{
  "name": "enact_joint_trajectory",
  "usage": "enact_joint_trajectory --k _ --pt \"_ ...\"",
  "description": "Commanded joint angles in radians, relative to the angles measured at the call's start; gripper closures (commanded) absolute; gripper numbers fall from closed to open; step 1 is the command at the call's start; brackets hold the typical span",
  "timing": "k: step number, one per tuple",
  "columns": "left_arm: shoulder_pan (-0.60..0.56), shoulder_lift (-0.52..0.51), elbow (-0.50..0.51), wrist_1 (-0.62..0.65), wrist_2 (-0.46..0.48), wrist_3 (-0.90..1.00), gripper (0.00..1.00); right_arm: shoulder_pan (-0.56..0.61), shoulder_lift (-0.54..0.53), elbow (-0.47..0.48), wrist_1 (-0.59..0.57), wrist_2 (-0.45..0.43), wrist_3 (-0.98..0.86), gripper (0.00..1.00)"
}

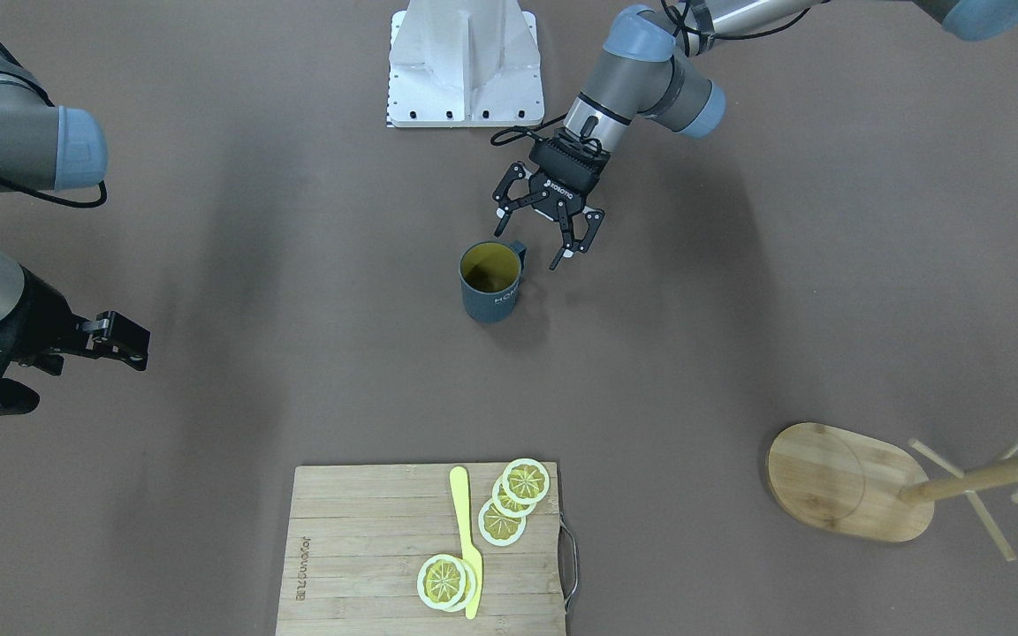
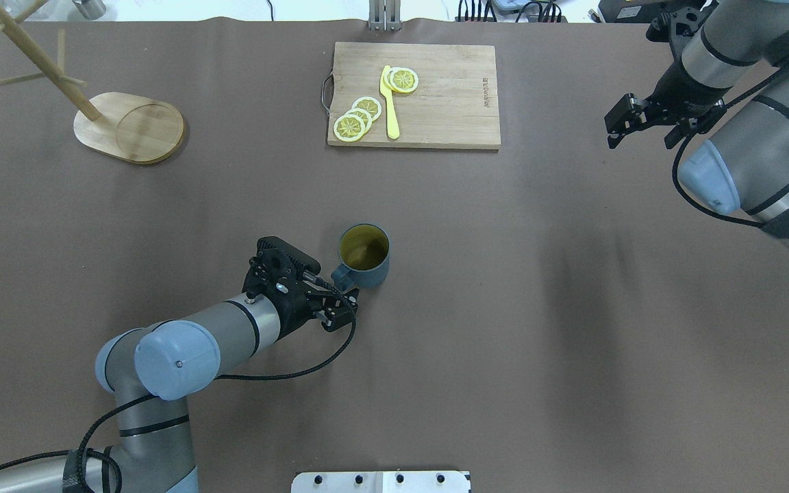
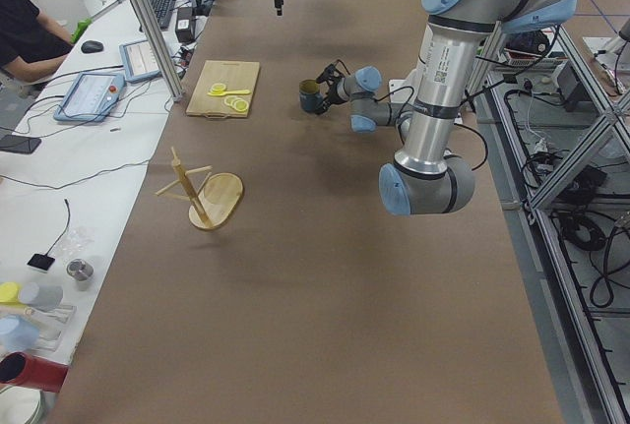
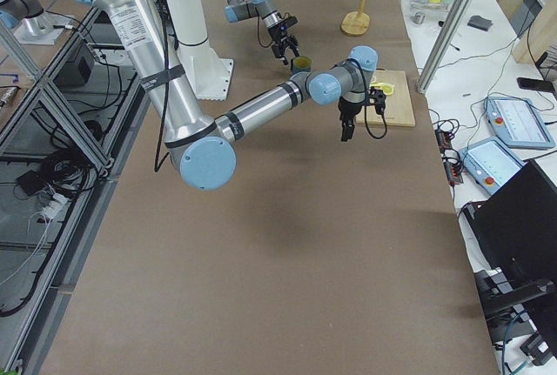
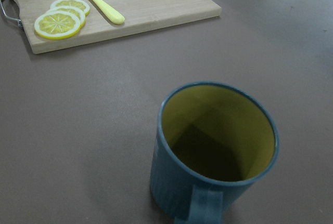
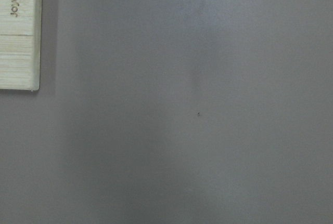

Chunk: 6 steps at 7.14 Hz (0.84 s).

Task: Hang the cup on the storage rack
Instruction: 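Reach the left gripper to the blue mug and grasp its rim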

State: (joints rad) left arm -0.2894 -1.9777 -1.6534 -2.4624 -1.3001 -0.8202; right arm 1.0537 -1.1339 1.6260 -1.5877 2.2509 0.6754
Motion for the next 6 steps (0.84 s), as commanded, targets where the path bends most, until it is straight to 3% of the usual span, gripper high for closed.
enact_joint_trajectory --k 1,5,6 --pt "0.013 -0.021 0.006 -0.001 -0.001 -0.031 0.34 -0.001 0.006 0.000 0.000 0.001 0.001 0.00" --pt "0.013 -0.040 -0.011 -0.001 -0.001 -0.057 1.00 -0.003 0.006 -0.003 0.000 0.001 0.003 0.00" --pt "0.000 -0.041 -0.049 -0.001 -0.001 -0.059 1.00 -0.003 0.006 -0.005 0.000 0.001 0.003 0.00"
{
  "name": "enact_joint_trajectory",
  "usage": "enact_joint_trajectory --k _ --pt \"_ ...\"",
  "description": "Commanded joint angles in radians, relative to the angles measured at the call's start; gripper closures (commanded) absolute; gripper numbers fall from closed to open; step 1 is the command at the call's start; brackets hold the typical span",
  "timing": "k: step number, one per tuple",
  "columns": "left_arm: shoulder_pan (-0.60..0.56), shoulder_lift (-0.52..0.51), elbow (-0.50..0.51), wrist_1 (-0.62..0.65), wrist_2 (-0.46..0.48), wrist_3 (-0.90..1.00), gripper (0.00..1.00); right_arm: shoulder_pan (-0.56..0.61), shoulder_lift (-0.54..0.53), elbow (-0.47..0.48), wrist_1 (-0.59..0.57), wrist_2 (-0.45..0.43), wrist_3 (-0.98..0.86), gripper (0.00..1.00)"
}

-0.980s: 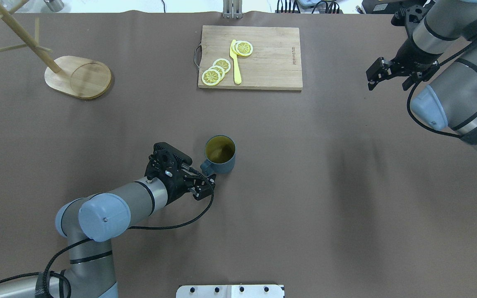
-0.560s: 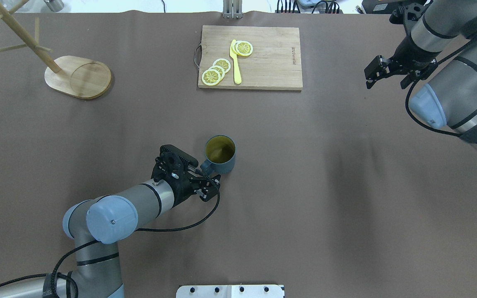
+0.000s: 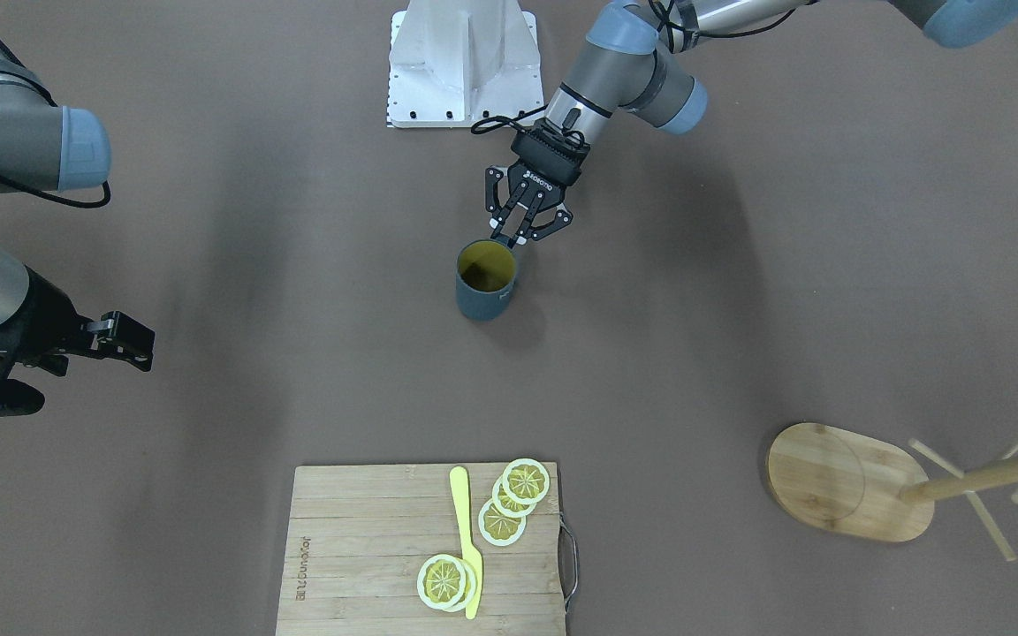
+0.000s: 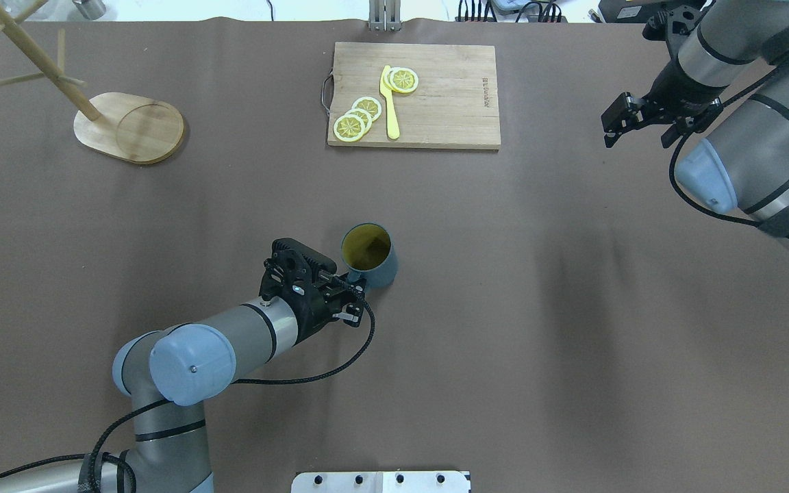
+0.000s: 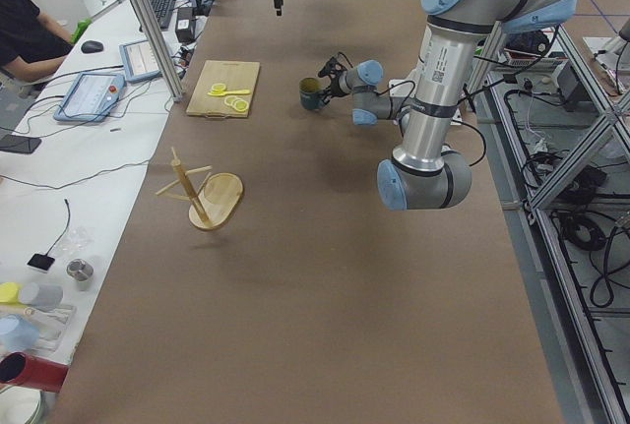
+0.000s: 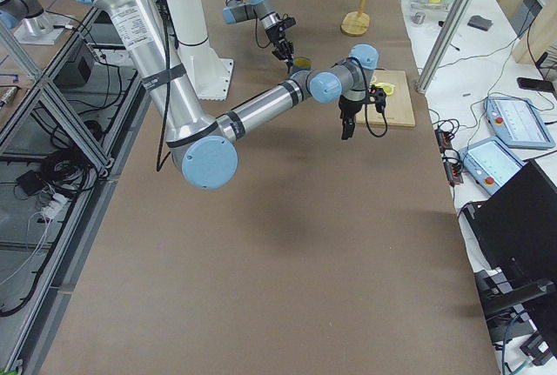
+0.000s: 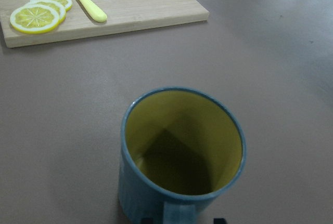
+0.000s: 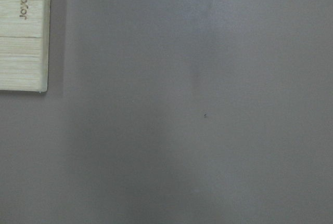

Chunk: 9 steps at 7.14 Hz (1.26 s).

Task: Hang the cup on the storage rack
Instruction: 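Lift the blue mug with the left gripper up toward the wooden mug tree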

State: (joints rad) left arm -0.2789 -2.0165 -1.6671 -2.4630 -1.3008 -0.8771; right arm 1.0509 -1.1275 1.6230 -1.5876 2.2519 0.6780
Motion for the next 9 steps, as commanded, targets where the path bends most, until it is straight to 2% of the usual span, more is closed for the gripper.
enact_joint_trajectory --k 1,2,3,5,6,8,9 --pt "-0.051 -0.004 -0.102 0.004 -0.009 -0.003 1.00 0.000 0.002 -0.002 0.000 0.000 0.000 0.00" --pt "-0.100 -0.004 -0.140 0.009 -0.020 -0.052 1.00 0.000 0.003 -0.002 0.000 0.002 0.002 0.00" --pt "-0.190 -0.008 -0.143 0.009 -0.105 -0.119 1.00 0.000 0.005 0.001 0.000 0.006 0.002 0.00" --pt "-0.500 -0.010 -0.129 0.010 -0.422 -0.273 1.00 0.000 0.006 0.009 0.001 0.014 0.003 0.00" --pt "-0.610 -0.010 -0.105 0.012 -0.507 -0.314 1.00 0.000 0.008 0.011 0.002 0.018 0.003 0.00" --pt "-0.669 -0.008 -0.086 -0.019 -0.506 -0.624 1.00 0.000 0.011 0.008 0.002 0.018 0.003 0.00" --pt "-0.693 -0.005 -0.071 -0.077 -0.485 -0.811 1.00 0.000 0.015 0.005 0.002 0.017 0.003 0.00"
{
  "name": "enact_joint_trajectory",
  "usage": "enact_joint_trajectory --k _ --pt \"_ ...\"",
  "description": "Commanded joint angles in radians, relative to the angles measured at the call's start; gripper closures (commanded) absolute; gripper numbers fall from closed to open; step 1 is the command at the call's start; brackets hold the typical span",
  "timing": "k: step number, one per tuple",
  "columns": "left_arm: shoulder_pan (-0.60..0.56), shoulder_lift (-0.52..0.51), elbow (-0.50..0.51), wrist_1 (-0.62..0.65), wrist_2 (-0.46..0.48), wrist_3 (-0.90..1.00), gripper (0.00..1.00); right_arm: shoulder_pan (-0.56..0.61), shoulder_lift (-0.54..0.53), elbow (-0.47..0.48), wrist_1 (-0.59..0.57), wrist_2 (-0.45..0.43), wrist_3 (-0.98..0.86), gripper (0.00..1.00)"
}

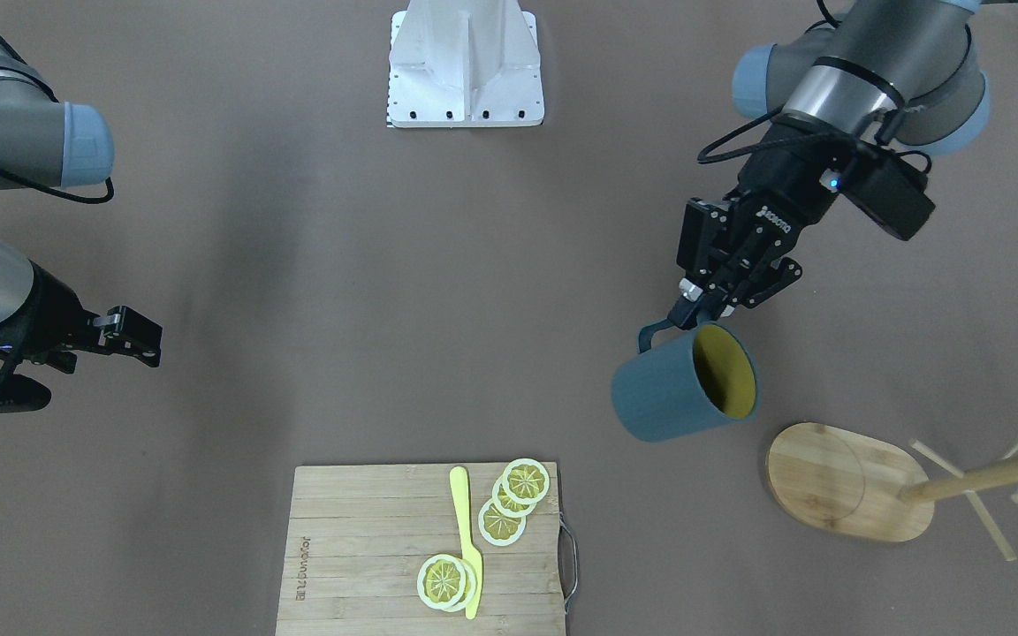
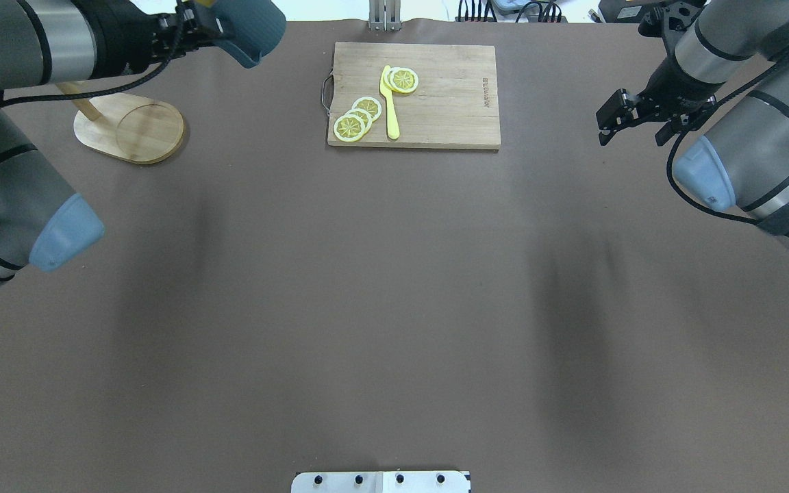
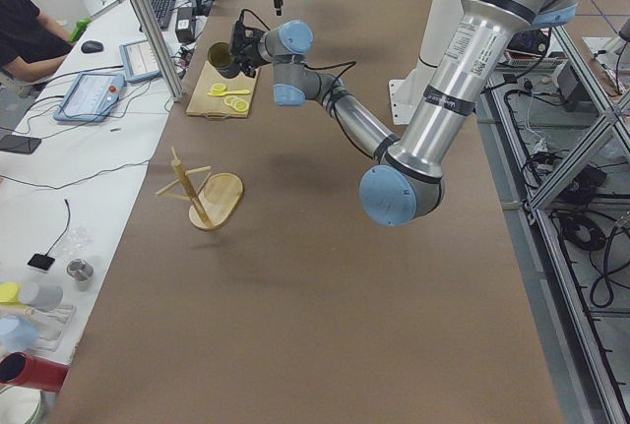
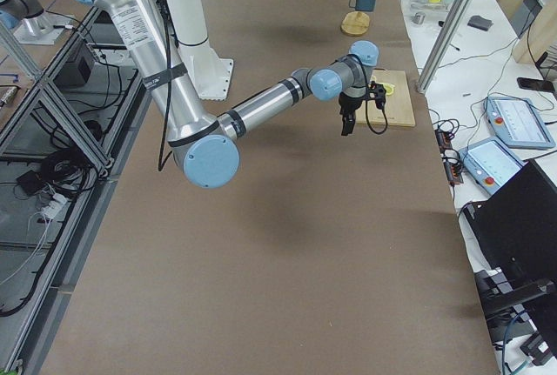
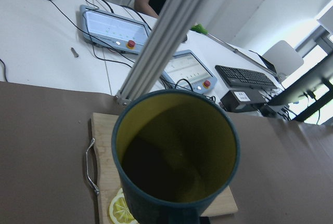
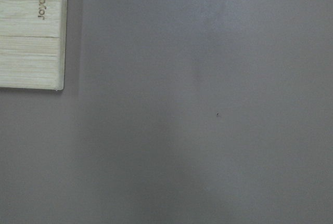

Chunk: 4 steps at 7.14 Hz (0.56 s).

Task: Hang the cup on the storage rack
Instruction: 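Lift the blue mug with the left gripper up toward the wooden mug tree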

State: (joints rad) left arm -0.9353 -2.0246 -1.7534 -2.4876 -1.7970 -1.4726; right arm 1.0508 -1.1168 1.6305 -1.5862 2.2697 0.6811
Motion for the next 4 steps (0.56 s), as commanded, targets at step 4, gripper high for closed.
enact_joint_trajectory --k 4 --pt "-0.079 0.004 0.269 -0.567 0.192 -0.741 1.00 -0.002 0.020 -0.008 0.002 -0.002 0.000 0.00"
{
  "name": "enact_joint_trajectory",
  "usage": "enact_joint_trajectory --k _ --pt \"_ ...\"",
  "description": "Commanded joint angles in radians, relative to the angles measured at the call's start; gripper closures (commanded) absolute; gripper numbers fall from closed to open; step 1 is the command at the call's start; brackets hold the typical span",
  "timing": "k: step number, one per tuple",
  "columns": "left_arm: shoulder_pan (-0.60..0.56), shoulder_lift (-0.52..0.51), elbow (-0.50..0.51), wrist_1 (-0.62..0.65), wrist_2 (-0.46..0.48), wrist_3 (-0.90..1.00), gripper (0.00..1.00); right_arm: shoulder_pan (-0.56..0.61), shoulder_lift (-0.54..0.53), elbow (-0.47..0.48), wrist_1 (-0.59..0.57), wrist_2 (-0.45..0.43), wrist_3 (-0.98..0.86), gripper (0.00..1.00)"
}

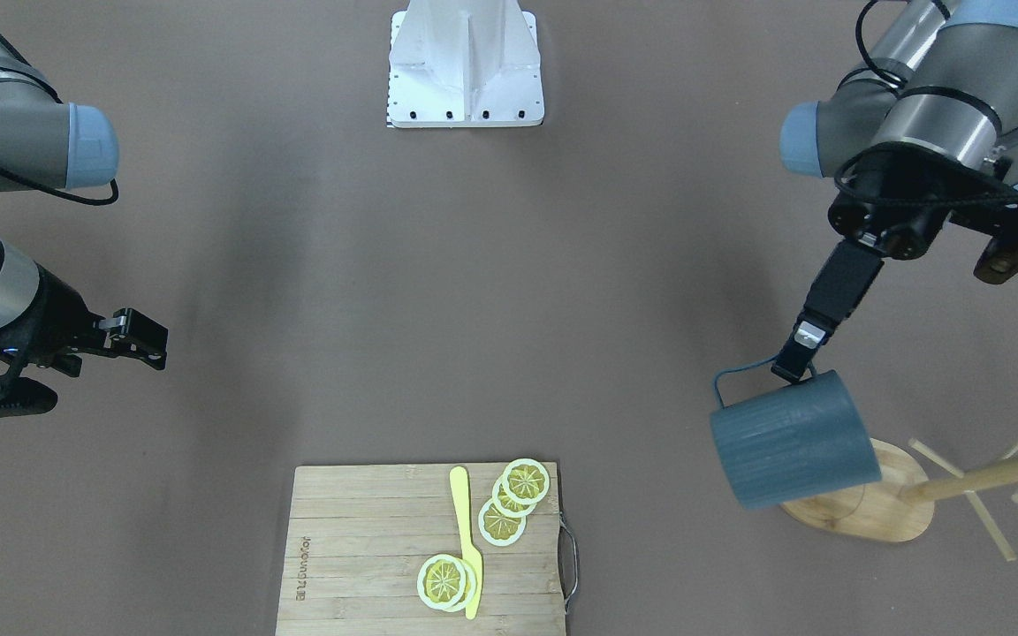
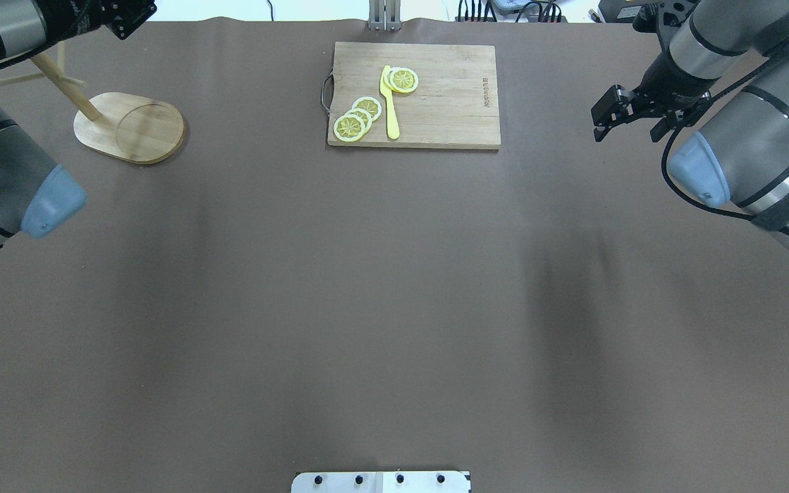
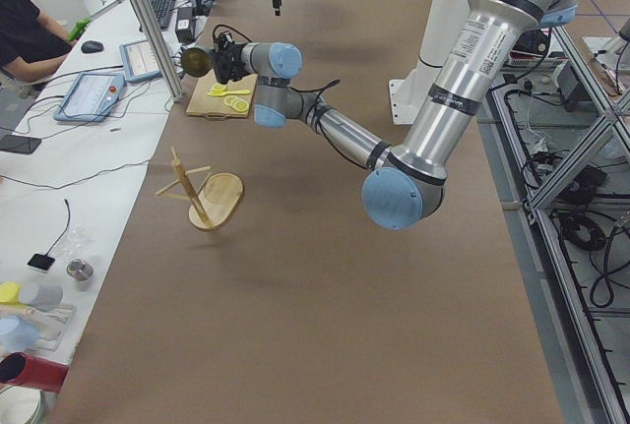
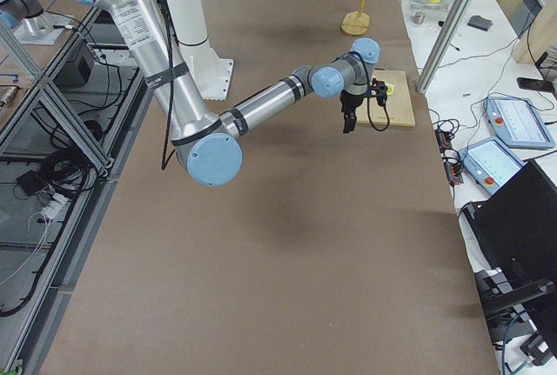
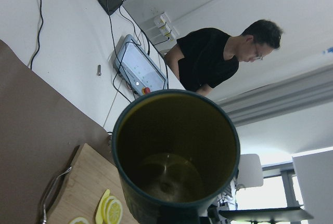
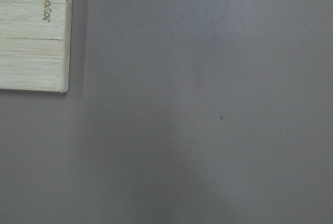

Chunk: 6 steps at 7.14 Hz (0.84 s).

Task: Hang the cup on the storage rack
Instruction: 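Lift the blue mug with the left gripper up toward the wooden mug tree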

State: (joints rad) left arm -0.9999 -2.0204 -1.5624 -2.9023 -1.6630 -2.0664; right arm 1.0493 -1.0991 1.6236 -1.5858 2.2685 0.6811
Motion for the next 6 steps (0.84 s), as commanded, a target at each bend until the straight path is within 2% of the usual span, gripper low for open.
enact_joint_trajectory --k 1,4,5,6 --pt "-0.016 0.002 0.114 -0.252 0.134 -0.244 1.00 0.000 0.005 -0.001 0.000 0.000 0.000 0.00" --pt "-0.011 0.020 0.261 -0.496 0.345 -0.480 1.00 -0.003 0.008 -0.001 0.001 0.000 0.008 0.00" --pt "-0.002 0.019 0.322 -0.574 0.391 -0.494 1.00 -0.003 0.008 0.001 0.001 0.000 0.012 0.00" --pt "0.009 0.019 0.346 -0.593 0.434 -0.495 1.00 -0.005 0.010 0.001 0.001 -0.001 0.015 0.00"
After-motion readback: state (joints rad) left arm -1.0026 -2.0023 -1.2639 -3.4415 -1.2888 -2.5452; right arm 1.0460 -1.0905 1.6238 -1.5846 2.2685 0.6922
